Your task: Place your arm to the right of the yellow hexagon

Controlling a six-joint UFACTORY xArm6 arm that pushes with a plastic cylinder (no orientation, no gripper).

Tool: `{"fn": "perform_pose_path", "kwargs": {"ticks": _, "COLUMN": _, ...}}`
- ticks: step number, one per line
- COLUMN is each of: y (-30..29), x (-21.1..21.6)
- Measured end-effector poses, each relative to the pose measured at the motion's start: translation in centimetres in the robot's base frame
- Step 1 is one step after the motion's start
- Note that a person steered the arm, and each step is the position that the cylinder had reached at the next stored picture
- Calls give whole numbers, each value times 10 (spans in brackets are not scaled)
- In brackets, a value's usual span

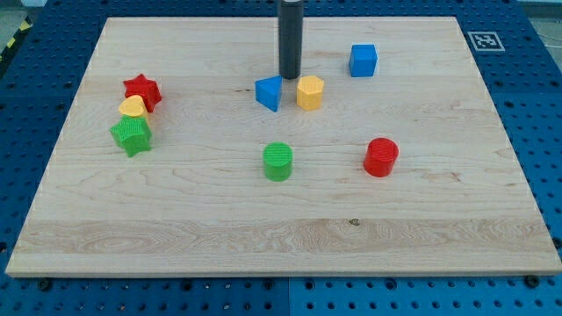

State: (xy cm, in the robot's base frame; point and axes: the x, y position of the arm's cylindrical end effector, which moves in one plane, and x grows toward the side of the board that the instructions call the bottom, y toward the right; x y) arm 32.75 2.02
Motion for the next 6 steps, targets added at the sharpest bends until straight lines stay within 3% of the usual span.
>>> {"fn": "perform_pose_path", "kwargs": {"ticks": 4, "y": 70, "x": 39}}
{"fn": "perform_pose_path", "kwargs": {"ticks": 6, "y": 73, "x": 48}}
